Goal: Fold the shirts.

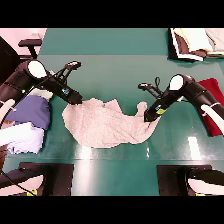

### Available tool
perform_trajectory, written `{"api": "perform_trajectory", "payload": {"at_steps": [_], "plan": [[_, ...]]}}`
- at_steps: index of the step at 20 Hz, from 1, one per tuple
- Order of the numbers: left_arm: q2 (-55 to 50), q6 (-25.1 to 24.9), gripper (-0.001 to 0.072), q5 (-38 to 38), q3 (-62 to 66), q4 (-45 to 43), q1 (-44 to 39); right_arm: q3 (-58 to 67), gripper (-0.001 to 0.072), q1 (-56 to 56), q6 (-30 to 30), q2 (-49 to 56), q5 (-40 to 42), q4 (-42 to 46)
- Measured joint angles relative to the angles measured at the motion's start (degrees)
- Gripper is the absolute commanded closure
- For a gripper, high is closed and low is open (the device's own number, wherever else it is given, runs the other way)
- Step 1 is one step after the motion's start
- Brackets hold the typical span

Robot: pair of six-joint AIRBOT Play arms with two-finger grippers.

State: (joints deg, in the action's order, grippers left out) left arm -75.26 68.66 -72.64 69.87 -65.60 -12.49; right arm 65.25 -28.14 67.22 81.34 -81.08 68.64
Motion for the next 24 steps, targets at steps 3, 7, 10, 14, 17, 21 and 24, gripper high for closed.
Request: {"api": "perform_trajectory", "payload": {"at_steps": [3,7,10,14,17,21,24], "plan": [[0.61,0.81,0.0688,-0.09,0.07,-0.02,0.00,0.00,0.0703,0.17,-0.72,-1.75,0.11,0.00],[5.51,3.15,0.0688,0.28,2.75,-0.15,0.00,2.67,0.0703,4.00,-0.04,-9.70,0.33,0.35],[11.72,5.40,0.0688,0.68,9.18,-0.17,0.00,9.75,0.0703,8.20,1.70,-17.42,0.48,0.39],[19.87,9.29,0.0688,1.05,21.92,-0.09,0.00,21.49,0.0703,12.46,3.45,-26.23,1.07,0.39],[24.06,12.00,0.0688,1.38,32.11,0.09,-0.02,29.24,0.0704,15.41,5.09,-30.91,1.49,0.33],[26.01,15.15,0.0689,1.11,44.24,0.48,-0.02,38.95,0.0704,19.23,6.91,-32.85,0.59,0.00],[26.47,16.13,0.0689,2.56,48.52,0.28,-0.02,46.31,0.0705,21.31,8.90,-30.58,-2.49,-0.09]]}}
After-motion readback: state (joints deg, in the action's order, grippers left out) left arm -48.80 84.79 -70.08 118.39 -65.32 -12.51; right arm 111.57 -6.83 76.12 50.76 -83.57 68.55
